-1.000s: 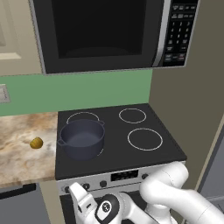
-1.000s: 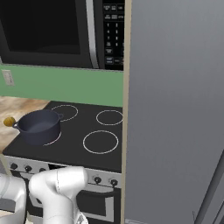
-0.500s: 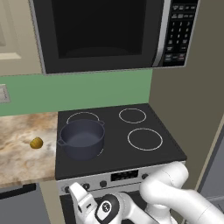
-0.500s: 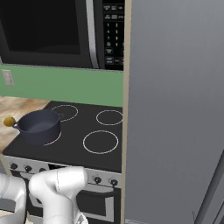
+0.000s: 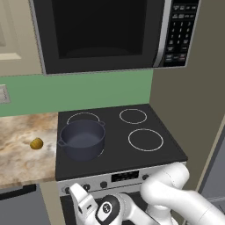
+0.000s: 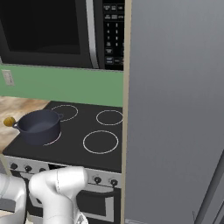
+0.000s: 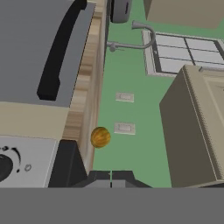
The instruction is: Turn on the burner for the pot on the stove. Wait thirty seconds for the pot to heat up. Then add the squash to the pot.
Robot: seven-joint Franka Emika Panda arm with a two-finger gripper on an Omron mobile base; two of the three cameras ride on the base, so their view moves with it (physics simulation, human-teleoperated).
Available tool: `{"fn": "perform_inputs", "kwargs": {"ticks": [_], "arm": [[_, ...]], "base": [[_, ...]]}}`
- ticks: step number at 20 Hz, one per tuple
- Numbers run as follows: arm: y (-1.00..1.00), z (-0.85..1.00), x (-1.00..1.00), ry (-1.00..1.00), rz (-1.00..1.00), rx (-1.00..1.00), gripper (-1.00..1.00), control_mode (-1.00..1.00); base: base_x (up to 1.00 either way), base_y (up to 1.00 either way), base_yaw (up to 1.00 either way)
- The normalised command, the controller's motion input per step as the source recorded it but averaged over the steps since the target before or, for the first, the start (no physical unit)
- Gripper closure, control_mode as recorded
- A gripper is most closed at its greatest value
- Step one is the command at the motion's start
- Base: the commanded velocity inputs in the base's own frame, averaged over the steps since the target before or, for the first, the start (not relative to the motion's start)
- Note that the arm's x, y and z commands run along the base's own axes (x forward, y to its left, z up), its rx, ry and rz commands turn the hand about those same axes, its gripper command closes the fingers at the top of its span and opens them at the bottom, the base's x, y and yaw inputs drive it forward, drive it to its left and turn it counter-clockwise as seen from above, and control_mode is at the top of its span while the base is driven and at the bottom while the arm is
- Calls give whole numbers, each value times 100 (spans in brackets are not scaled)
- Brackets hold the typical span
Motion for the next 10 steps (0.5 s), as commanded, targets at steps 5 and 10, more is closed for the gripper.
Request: {"fn": "perform_inputs", "kwargs": {"ticks": [5,10], "arm": [[0,0,0,0,0,0,100,-100],[0,0,0,0,0,0,100,-100]], "base": [[0,0,0],[0,0,0]]}}
